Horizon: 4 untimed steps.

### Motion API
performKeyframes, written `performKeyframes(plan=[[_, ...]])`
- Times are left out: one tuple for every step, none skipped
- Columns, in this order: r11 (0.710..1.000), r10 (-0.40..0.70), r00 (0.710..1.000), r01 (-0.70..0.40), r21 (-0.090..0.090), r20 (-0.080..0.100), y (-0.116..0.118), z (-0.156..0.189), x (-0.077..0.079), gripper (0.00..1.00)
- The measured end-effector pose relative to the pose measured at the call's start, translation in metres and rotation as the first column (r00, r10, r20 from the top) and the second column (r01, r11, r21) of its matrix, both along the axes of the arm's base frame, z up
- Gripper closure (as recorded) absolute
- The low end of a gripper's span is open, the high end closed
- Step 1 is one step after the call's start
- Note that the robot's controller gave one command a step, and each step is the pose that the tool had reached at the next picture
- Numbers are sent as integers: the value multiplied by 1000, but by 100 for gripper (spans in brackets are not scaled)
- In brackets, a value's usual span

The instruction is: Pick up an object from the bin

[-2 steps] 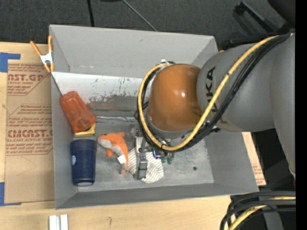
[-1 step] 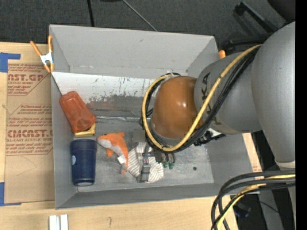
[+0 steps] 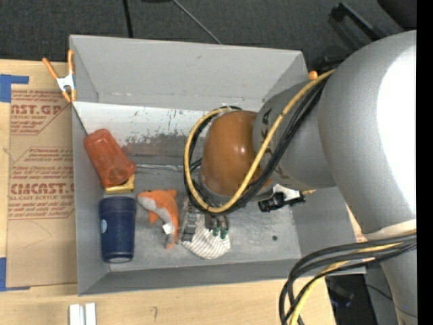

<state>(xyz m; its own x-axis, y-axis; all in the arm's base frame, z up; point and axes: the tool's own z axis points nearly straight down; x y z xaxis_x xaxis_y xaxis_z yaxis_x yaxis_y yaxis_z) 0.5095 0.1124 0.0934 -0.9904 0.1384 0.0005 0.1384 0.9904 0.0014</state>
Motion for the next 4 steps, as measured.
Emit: performKeyframes(plan=[[1000, 0, 1000, 0, 0, 0, 0, 0, 0, 0], [1000, -1, 1000, 1, 0, 0, 0, 0, 0, 0], [997, -83, 997, 83, 1, 0, -19, -23, -22, 100], [997, -82, 997, 82, 1, 0, -19, -23, -22, 100]])
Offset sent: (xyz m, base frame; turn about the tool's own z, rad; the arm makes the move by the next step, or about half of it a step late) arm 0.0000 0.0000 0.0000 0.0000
